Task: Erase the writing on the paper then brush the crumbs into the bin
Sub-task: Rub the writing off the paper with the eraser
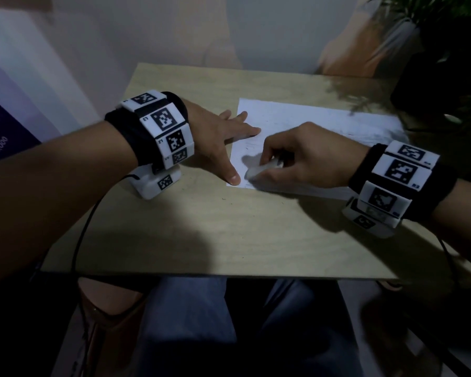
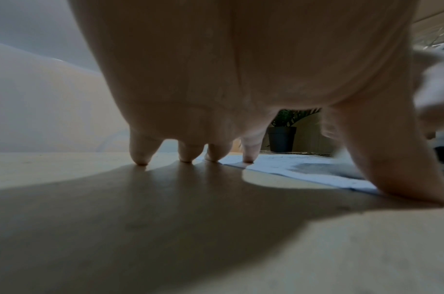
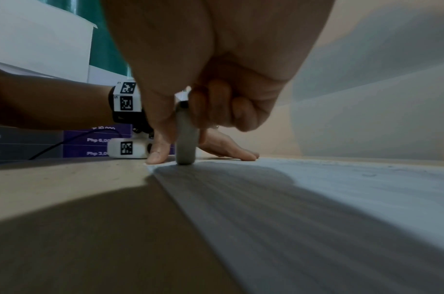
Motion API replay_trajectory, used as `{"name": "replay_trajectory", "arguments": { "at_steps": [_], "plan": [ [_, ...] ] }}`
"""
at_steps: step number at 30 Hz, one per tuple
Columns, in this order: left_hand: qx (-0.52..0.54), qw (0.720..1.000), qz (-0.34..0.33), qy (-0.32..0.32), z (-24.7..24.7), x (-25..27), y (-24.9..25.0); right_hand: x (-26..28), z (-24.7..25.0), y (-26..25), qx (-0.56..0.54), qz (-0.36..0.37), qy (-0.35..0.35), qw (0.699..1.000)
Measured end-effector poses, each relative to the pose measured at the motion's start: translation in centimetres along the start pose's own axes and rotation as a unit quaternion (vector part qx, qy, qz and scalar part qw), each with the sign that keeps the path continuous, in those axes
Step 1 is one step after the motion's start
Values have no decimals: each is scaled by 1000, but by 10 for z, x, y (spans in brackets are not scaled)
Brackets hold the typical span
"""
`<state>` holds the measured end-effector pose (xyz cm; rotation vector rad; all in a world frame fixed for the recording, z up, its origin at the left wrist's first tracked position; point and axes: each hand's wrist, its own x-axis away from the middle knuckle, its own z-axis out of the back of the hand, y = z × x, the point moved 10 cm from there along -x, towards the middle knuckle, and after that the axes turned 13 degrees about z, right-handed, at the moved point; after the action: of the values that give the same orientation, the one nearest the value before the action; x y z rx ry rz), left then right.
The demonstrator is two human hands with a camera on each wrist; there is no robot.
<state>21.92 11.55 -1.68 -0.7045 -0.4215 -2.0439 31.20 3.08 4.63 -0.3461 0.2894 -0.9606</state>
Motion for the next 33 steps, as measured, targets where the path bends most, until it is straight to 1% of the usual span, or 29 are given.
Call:
{"name": "replay_trajectory", "arguments": {
  "at_steps": [2, 3, 4, 6, 8, 10, 13, 15, 18, 20, 23, 25, 29, 30, 33],
  "plan": [
    [0, 1000, 3, -3, 0, 0, -1, 1, -6, -1, -40, -3, -24, 999],
    [0, 1000, 4, -3, 0, 0, -1, 0, -6, 3, -45, -14, -20, 999],
    [0, 1000, 2, -1, 0, 0, -1, -1, -2, 8, -36, -26, -6, 999],
    [3, 1000, 0, 3, 1, -1, 0, -4, 10, 17, 20, -40, 34, 998],
    [6, 1000, -1, 1, 0, -1, 0, -4, 14, 16, 51, -27, 48, 997],
    [2, 1000, -1, 4, 0, -2, 0, -2, 7, 9, 30, -7, 24, 999],
    [-3, 1000, 3, 6, 0, -1, -1, 0, -5, 2, -35, 1, -19, 999],
    [-3, 1000, 3, 7, 0, 0, -1, -2, -2, 6, -26, -9, -7, 1000],
    [9, 1000, 0, 7, 0, 0, 0, -2, 11, 12, 23, -24, 42, 999],
    [8, 1000, -3, 9, 0, -1, 0, -2, 10, 7, 38, -16, 37, 998],
    [11, 1000, 2, 6, 0, 1, 1, 1, -1, -2, -8, 8, 3, 1000],
    [11, 1000, 3, 7, 1, 2, 1, 1, -2, -3, -26, 11, 3, 1000],
    [14, 1000, 2, 9, 1, 3, 2, 0, 12, 11, 51, -30, 51, 997],
    [12, 1000, 2, 10, 1, 3, 2, 1, 12, 10, 52, -27, 45, 997],
    [12, 1000, 4, 11, 1, 4, 2, 4, -1, 1, -16, -5, 0, 1000]
  ]
}}
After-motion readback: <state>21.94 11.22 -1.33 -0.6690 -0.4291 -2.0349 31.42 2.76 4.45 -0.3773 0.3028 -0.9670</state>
